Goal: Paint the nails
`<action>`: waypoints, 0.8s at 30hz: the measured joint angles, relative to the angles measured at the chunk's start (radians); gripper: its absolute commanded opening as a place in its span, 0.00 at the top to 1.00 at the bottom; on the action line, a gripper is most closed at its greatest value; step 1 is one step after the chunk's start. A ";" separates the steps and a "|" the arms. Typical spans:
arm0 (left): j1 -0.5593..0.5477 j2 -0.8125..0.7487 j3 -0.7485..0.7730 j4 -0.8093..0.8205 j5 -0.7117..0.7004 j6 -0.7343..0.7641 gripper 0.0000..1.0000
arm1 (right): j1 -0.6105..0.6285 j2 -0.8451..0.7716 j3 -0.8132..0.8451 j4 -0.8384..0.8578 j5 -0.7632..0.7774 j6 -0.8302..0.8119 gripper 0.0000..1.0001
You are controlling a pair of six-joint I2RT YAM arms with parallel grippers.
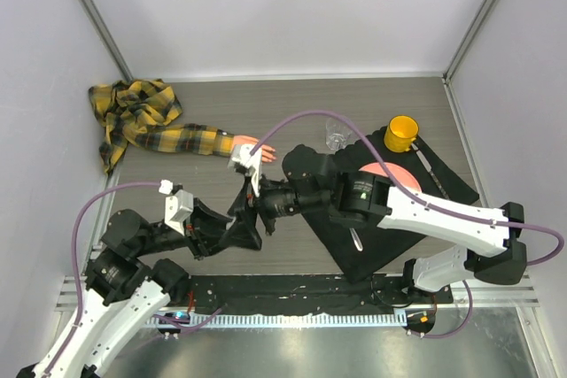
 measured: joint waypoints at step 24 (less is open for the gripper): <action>0.003 -0.012 0.021 -0.024 -0.069 0.017 1.00 | -0.034 -0.004 0.136 -0.266 0.213 0.074 0.43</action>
